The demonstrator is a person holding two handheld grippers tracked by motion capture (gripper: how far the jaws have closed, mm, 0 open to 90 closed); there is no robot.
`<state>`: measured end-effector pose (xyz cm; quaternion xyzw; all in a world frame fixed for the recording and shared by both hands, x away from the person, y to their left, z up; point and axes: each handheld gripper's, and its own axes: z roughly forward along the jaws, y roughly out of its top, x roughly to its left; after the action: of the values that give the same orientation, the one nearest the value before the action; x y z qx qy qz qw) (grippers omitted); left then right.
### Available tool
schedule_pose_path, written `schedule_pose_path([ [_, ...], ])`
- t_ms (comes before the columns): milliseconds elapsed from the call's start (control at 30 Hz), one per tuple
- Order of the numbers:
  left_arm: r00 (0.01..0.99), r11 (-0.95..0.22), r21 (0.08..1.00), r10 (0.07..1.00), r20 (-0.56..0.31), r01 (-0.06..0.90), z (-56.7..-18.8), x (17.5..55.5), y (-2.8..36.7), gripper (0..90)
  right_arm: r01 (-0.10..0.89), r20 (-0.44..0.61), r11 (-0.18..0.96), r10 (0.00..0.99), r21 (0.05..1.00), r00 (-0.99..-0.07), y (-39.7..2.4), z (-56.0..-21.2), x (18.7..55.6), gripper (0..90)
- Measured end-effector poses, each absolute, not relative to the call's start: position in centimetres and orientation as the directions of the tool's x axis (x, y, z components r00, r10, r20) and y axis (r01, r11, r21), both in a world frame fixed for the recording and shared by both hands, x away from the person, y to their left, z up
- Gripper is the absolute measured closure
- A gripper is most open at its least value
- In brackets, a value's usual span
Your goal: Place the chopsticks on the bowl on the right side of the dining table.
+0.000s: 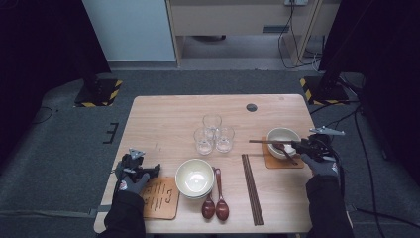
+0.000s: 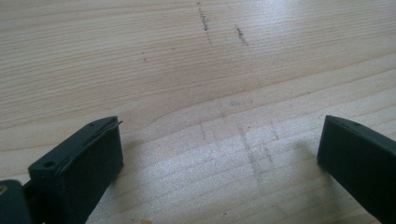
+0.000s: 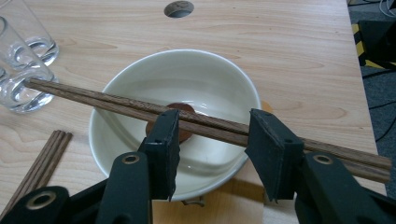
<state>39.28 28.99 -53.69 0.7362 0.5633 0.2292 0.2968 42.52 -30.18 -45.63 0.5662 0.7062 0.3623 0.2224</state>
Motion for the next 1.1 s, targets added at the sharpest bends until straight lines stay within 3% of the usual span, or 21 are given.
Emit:
schedule_pose_path([
  [733,0.260,-0.189,0.695,0.965,0.003,0.693,-53.7,39.3,29.0,0.0,0.652,0.102,0.078,0.967,0.754,-0.234,-30.9,-46.2,42.9,51.4],
  [1100,0.260,-0.189,0.695,0.966,0.003,0.693,-53.7,39.3,29.0,0.0,0.616,0.117,0.100,0.946,0.781,-0.302,-29.2,-45.5,42.9,50.4],
])
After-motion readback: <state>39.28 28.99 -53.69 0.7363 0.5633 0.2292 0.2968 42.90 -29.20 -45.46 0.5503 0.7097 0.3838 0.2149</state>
